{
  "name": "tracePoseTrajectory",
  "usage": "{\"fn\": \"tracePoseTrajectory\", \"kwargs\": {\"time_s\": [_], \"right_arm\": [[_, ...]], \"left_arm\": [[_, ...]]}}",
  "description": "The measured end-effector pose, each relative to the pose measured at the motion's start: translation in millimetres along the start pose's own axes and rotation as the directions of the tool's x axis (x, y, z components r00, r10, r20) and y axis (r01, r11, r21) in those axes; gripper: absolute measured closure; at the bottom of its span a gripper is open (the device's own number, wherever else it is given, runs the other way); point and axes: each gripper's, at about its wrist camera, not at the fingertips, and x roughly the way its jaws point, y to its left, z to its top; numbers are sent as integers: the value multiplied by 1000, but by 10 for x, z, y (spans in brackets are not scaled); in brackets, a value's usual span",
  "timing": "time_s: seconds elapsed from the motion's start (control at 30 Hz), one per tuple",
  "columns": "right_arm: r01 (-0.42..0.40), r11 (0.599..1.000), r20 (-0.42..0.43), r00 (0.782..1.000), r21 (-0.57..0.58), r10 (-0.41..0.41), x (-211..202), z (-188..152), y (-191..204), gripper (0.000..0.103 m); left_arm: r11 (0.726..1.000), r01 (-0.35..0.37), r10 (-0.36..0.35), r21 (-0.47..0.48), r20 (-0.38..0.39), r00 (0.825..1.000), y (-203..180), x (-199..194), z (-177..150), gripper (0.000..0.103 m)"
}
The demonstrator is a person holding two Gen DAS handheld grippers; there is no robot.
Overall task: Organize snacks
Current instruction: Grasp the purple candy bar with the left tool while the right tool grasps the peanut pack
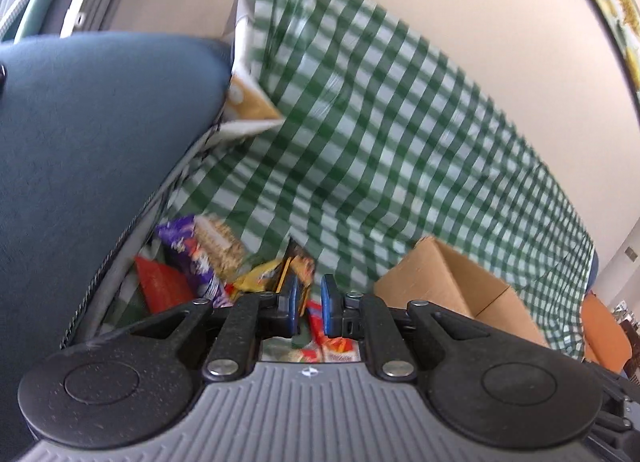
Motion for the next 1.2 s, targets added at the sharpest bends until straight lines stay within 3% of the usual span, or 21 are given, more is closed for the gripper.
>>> {"fn": "tracePoseTrajectory", "kwargs": {"time_s": [0.2,0.7,1.0,1.03,1.1,1.13,1.2], "right_arm": [[-54,998,-32,998,-23,53,215,-69,172,69],[-150,983,-133,982,-102,136,493,-164,439,69],[-154,985,-210,968,-72,136,715,-221,470,68],[-154,986,-219,966,-68,136,745,-227,471,68],[-152,987,-234,963,-61,134,824,-223,466,65],[-150,987,-244,961,-56,132,854,-228,467,63],[-148,988,-260,956,-45,132,915,-242,468,59]], "left_arm": [[1000,-17,18,21,-34,999,59,155,-88,92],[994,-72,69,-77,-44,997,282,390,-79,92],[981,-169,165,-92,-44,985,366,543,-85,90],[980,-178,174,-91,-47,984,372,564,-86,88],[978,-189,185,-89,-55,981,384,608,-88,74],[977,-196,192,-85,-56,980,387,627,-88,62],[976,-203,199,-77,-57,978,397,666,-92,60]]}}
